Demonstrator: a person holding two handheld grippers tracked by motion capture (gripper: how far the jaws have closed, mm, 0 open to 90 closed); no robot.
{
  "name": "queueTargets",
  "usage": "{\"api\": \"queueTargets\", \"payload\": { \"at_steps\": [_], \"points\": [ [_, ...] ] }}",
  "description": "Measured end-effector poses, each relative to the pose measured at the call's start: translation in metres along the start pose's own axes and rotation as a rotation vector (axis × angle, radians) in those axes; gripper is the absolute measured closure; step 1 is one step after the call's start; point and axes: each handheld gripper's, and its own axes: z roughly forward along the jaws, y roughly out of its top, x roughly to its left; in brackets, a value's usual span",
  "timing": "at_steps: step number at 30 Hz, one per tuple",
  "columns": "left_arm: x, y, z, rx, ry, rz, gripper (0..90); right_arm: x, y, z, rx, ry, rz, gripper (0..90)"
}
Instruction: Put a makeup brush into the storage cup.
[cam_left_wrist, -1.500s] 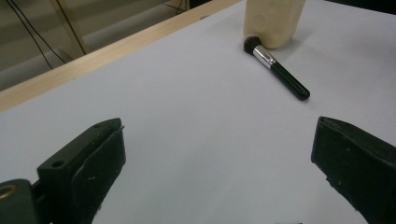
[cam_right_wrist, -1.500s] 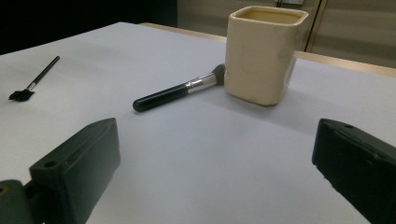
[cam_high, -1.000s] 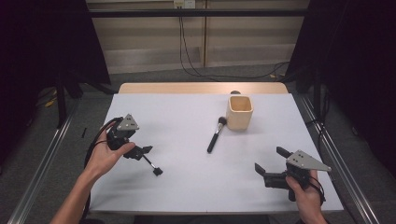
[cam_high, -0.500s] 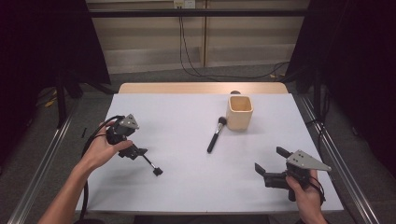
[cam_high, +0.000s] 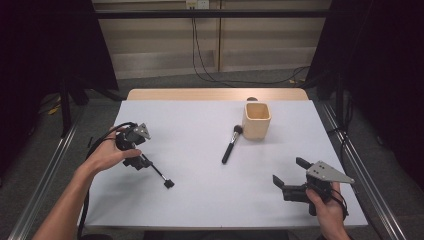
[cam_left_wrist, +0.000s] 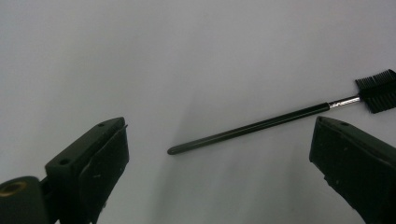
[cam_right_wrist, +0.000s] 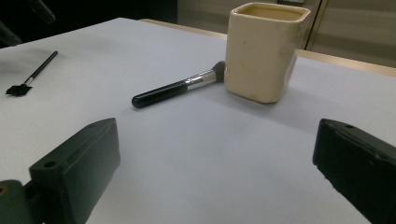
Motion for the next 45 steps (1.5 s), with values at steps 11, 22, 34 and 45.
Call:
{"api": "queueTargets", "payload": {
  "at_steps": [11, 22, 34, 45],
  "points": [
    [0.004, 0.001, 0.017, 0.061, -0.018, 0.064, 6.4, 0.001, 0.0, 0.0, 0.002, 0.005, -0.003, 0.3],
    [0.004, 0.003, 0.031, 0.12, -0.034, 0.076, 9.1, 0.001, -0.001, 0.0, 0.007, 0.007, -0.008, 0.3],
    [0.004, 0.003, 0.041, 0.151, -0.112, 0.087, 7.8, 0.002, -0.001, 0.0, 0.013, 0.006, -0.01, 0.4],
    [0.007, 0.002, 0.042, 0.16, -0.15, 0.064, 11.2, 0.002, -0.002, 0.002, 0.033, 0.009, -0.013, 0.5]
  ]
}}
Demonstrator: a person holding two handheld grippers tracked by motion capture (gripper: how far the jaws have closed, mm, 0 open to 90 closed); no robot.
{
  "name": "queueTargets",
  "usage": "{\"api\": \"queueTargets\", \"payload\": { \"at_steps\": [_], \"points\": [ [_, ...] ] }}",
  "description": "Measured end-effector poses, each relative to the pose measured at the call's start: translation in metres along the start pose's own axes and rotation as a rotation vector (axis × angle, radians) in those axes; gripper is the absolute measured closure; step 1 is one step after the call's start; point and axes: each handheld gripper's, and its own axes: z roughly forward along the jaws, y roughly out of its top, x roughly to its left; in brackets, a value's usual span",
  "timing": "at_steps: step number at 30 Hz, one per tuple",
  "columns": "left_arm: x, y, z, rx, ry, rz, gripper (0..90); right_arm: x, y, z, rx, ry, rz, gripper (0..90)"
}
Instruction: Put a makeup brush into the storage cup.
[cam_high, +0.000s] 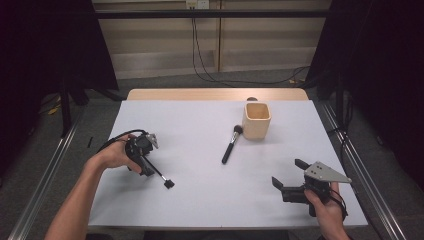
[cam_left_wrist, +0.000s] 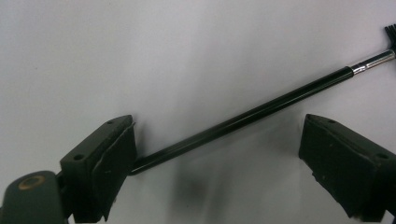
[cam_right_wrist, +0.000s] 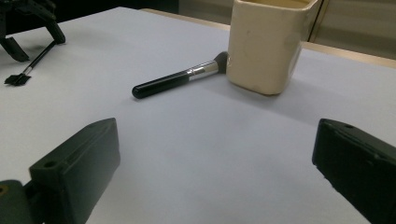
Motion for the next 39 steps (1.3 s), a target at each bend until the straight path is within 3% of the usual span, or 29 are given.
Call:
{"api": "queueTargets", "payload": {
  "at_steps": [2, 12, 17, 30, 39],
  "points": [
    [-0.001, 0.003, -0.001, 0.028, 0.002, -0.01, 13.0, 0.0, 0.0, 0.0, 0.001, -0.001, 0.0, 0.5],
    [-0.003, 0.01, -0.003, 0.075, 0.01, -0.061, 26.7, 0.0, 0.0, -0.001, 0.002, 0.0, 0.0, 0.5],
    [-0.002, 0.008, -0.007, 0.057, 0.005, -0.073, 48.0, -0.001, 0.0, -0.001, -0.001, -0.001, 0.002, 0.4],
    [-0.006, 0.015, -0.008, 0.106, -0.01, -0.052, 68.0, -0.001, -0.001, 0.0, 0.009, -0.002, 0.011, 0.4],
    [-0.005, 0.017, -0.008, 0.115, -0.025, -0.077, 78.5, -0.001, -0.001, 0.0, 0.009, 0.0, 0.01, 0.4]
  ]
}}
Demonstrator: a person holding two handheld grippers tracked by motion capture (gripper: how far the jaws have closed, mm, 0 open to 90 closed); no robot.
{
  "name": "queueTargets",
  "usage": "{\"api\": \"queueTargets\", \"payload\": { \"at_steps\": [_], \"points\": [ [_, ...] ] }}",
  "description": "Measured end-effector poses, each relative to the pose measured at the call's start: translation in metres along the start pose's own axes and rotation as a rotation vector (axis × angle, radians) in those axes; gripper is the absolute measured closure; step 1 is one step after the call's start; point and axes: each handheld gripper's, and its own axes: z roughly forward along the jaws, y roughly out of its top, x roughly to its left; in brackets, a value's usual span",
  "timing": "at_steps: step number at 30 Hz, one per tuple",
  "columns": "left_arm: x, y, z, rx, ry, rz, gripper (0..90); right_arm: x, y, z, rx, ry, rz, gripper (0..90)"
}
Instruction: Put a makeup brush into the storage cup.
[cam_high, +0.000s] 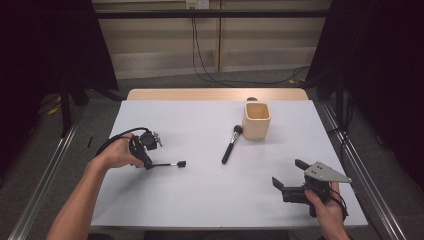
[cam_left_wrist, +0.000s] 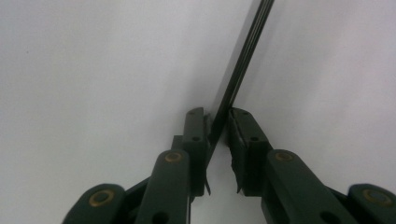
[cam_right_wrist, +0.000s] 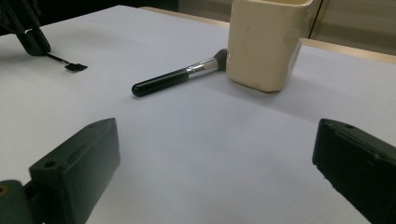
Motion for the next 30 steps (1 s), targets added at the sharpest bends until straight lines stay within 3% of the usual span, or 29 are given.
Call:
{"api": "queueTargets", "payload": {
  "at_steps": [4, 8, 15, 22, 30],
  "points": [
    [0.001, 0.001, 0.0, 0.003, -0.008, -0.011, 83.8, 0.0, 0.0, 0.0, 0.0, -0.002, 0.004, 0.4],
    [0.001, 0.001, 0.0, 0.006, -0.011, -0.05, 85.7, 0.0, 0.0, 0.001, 0.003, -0.001, 0.001, 0.4],
    [0.0, -0.001, -0.001, -0.013, -0.003, -0.054, 85.8, 0.0, 0.0, 0.001, 0.004, 0.006, 0.016, 0.4],
    [0.003, -0.013, -0.002, -0.1, -0.025, -0.114, 85.8, -0.001, 0.0, 0.001, 0.004, 0.003, 0.017, 0.4],
    [0.006, -0.022, -0.002, -0.166, -0.046, -0.145, 85.8, -0.001, 0.0, 0.002, 0.005, 0.005, 0.012, 0.4]
  ]
}}
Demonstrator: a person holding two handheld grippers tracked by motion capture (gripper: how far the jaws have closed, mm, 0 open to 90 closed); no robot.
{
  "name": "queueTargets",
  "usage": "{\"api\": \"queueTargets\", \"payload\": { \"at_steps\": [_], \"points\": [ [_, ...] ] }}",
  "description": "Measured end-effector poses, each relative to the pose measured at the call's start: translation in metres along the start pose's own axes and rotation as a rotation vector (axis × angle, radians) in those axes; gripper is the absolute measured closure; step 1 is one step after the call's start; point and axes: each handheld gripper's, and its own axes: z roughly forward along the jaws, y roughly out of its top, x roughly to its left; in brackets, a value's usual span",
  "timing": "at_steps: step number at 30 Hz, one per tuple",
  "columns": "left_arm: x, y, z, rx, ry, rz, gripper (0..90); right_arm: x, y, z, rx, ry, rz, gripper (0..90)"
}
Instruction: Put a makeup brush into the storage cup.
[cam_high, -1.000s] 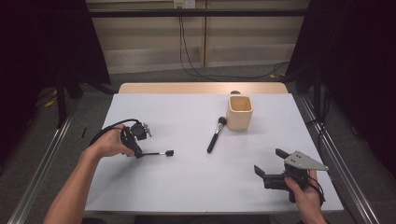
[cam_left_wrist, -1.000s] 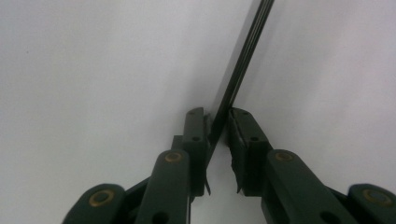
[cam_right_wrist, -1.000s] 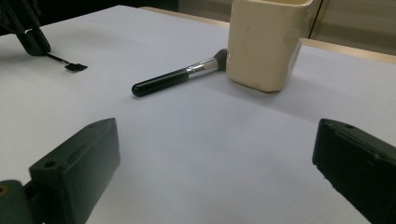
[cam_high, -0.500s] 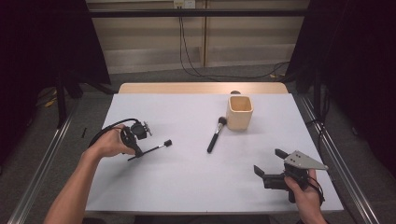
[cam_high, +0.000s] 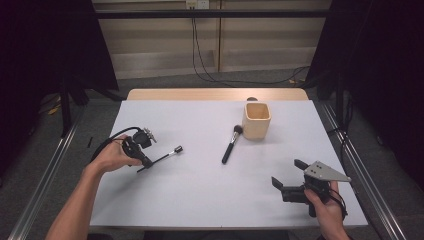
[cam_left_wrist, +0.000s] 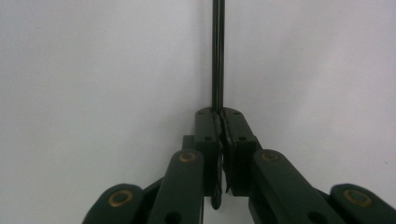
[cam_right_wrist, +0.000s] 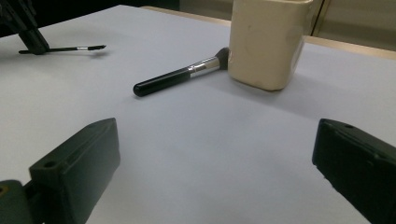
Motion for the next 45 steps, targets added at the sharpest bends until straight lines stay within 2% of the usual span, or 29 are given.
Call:
{"api": "queueTargets", "payload": {
  "at_steps": [6, 14, 18, 20, 22, 23, 27, 30, 33, 36, 38, 40, 42, 44, 45],
  "points": [
    [-0.001, -0.004, -0.003, -0.071, -0.025, -0.014, 86.0, -0.001, 0.0, -0.001, 0.0, -0.002, 0.005, 0.4],
    [-0.004, -0.009, -0.016, -0.267, -0.06, -0.056, 86.1, 0.0, 0.0, -0.001, -0.002, 0.0, 0.004, 0.4],
    [-0.005, -0.013, -0.021, -0.334, -0.041, -0.065, 86.1, 0.0, 0.0, 0.0, -0.002, 0.001, 0.0, 0.4],
    [-0.007, -0.014, -0.021, -0.379, -0.019, -0.085, 86.1, 0.0, 0.0, 0.0, -0.003, 0.003, 0.0, 0.4],
    [-0.008, -0.016, -0.021, -0.444, -0.018, -0.111, 86.1, 0.0, 0.0, 0.0, -0.001, 0.003, 0.002, 0.4],
    [-0.009, -0.016, -0.021, -0.453, -0.01, -0.116, 86.1, -0.001, 0.0, 0.0, -0.003, 0.004, 0.001, 0.5],
    [-0.015, -0.017, -0.022, -0.553, -0.001, -0.127, 86.0, 0.0, 0.0, 0.0, -0.003, 0.005, 0.002, 0.4],
    [-0.019, -0.018, -0.022, -0.598, 0.009, -0.13, 86.0, 0.0, 0.0, 0.001, -0.004, 0.003, 0.004, 0.4],
    [-0.023, -0.02, -0.023, -0.637, 0.072, -0.119, 86.0, 0.0, 0.0, 0.0, -0.005, 0.005, 0.003, 0.4],
    [-0.025, -0.021, -0.021, -0.657, 0.098, -0.111, 86.0, 0.0, 0.0, 0.0, -0.004, 0.004, 0.001, 0.4],
    [-0.026, -0.023, -0.02, -0.675, 0.103, -0.114, 86.0, 0.0, 0.0, 0.0, -0.003, 0.006, 0.004, 0.4],
    [-0.028, -0.025, -0.021, -0.717, 0.088, -0.134, 86.0, 0.0, 0.0, 0.0, -0.005, 0.005, 0.002, 0.4],
    [-0.03, -0.026, -0.022, -0.741, 0.094, -0.144, 86.0, 0.0, 0.0, 0.0, -0.005, 0.005, 0.003, 0.4],
    [-0.033, -0.027, -0.023, -0.774, 0.069, -0.155, 86.0, 0.0, 0.0, 0.0, -0.007, 0.005, 0.004, 0.4],
    [-0.036, -0.028, -0.024, -0.791, 0.084, -0.159, 86.0, 0.0, 0.0, 0.001, -0.008, 0.004, 0.004, 0.4]
  ]
}}
